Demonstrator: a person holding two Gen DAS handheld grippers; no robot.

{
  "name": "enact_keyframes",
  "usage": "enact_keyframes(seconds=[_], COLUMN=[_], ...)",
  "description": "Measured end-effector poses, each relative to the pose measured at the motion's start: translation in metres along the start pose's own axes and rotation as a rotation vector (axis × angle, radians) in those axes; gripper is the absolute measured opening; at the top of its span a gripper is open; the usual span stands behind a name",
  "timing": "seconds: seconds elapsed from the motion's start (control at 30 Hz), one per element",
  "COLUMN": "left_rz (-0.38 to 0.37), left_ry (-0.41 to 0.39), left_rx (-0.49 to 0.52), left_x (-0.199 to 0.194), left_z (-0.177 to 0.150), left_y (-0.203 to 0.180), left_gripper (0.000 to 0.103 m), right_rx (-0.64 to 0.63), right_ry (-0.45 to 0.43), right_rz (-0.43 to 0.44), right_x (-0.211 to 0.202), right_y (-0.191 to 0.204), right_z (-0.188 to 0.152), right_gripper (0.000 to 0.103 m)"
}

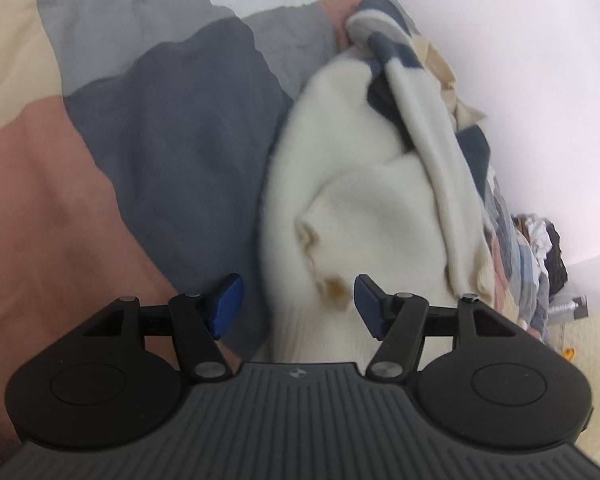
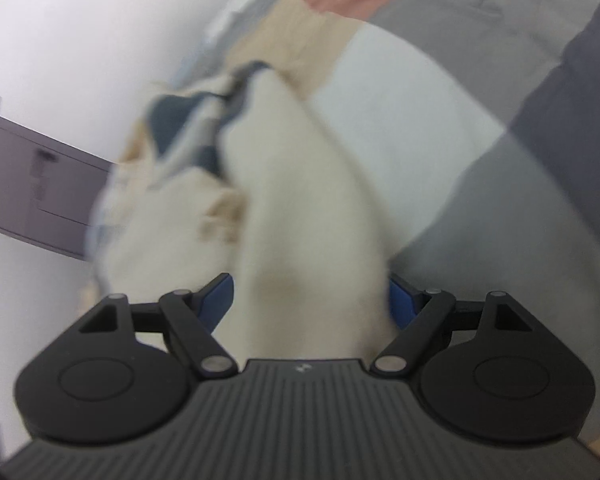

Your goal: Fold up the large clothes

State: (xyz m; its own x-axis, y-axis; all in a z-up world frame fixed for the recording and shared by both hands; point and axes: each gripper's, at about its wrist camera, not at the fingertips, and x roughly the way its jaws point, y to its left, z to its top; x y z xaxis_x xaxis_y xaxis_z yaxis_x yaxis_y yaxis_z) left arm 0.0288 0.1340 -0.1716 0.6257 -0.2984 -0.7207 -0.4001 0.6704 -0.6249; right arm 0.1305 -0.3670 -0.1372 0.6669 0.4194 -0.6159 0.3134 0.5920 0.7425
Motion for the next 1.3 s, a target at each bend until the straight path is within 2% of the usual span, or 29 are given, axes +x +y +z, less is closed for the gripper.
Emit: enact_keyframes(seconds=[0.07,0.13,0.2,0.27,0.37,0.43,0.5,0.53,0.57,0.6,0.63,0.67,0.7,0.73,0.77,0.8,0.9,1.0,1.17,1.3], left_rz=[-0.017,-0.039,-0.055,-0.069,-0.071,-0.069,-0.069,-0.065,-0.059,-0.053,-0.042,-0.055,-0.074,-0.092,-0.111,-0.127,-0.195,-0.244,-0.323,-0.367], left_ry=[0.009,0.019,0.025,0.034,0.056,0.063,0.064,0.065,0.066,0.071,0.074,0.069,0.061,0.05,0.037,0.021,-0.019,-0.071,-0.146,-0.168], left_rx=[-0.011,-0.017,-0.015,-0.02,-0.029,-0.026,-0.027,-0.028,-0.028,-0.023,-0.019,-0.027,-0.042,-0.052,-0.054,-0.05,-0.039,-0.034,-0.02,0.009], left_x=[-0.001,0.0,0.002,0.006,0.016,0.022,0.026,0.027,0.029,0.03,0.03,0.029,0.026,0.022,0.017,0.011,-0.01,-0.033,-0.08,-0.116], left_z=[-0.002,-0.001,-0.002,-0.004,-0.004,-0.002,-0.001,0.0,0.0,0.001,0.002,0.004,0.006,0.007,0.008,0.009,0.012,0.015,0.026,0.031], left_y=[0.001,0.001,-0.001,-0.001,-0.001,-0.002,-0.003,-0.002,-0.002,-0.003,-0.003,-0.001,0.0,0.001,0.0,-0.001,-0.006,-0.01,-0.009,-0.008], left_gripper=[0.067,0.067,0.066,0.066,0.065,0.063,0.059,0.054,0.045,0.038,0.025,0.019,0.017,0.015,0.014,0.014,0.013,0.012,0.011,0.011], right_rx=[-0.007,-0.078,-0.133,-0.129,-0.072,-0.034,-0.049,-0.065,-0.071,-0.064,-0.066,-0.08,-0.094,-0.099,-0.101,-0.102,-0.13,-0.224,-0.215,-0.221], right_ry=[-0.007,-0.057,-0.097,-0.104,-0.077,-0.055,-0.034,-0.028,-0.017,-0.015,-0.026,-0.034,-0.034,-0.031,-0.031,-0.04,-0.088,-0.149,-0.146,-0.176], right_rz=[0.131,0.23,0.296,0.318,0.234,0.143,0.008,-0.065,-0.103,-0.107,-0.102,-0.097,-0.087,-0.079,-0.065,-0.043,0.068,0.155,0.317,0.429], right_x=[-0.008,-0.02,-0.028,-0.027,-0.015,-0.002,0.013,0.021,0.028,0.031,0.031,0.03,0.029,0.025,0.023,0.02,-0.005,-0.035,-0.068,-0.099], right_y=[0.008,0.023,0.034,0.035,0.025,0.016,0.011,0.009,0.006,0.003,0.004,0.007,0.009,0.008,0.008,0.009,0.018,0.032,0.039,0.05], right_z=[-0.003,-0.007,-0.008,-0.008,-0.005,-0.005,-0.004,-0.005,-0.006,-0.007,-0.008,-0.009,-0.009,-0.01,-0.009,-0.008,-0.011,-0.017,-0.021,-0.024], right_gripper=[0.082,0.082,0.082,0.083,0.082,0.082,0.079,0.073,0.063,0.063,0.063,0.054,0.036,0.025,0.019,0.018,0.015,0.014,0.013,0.01])
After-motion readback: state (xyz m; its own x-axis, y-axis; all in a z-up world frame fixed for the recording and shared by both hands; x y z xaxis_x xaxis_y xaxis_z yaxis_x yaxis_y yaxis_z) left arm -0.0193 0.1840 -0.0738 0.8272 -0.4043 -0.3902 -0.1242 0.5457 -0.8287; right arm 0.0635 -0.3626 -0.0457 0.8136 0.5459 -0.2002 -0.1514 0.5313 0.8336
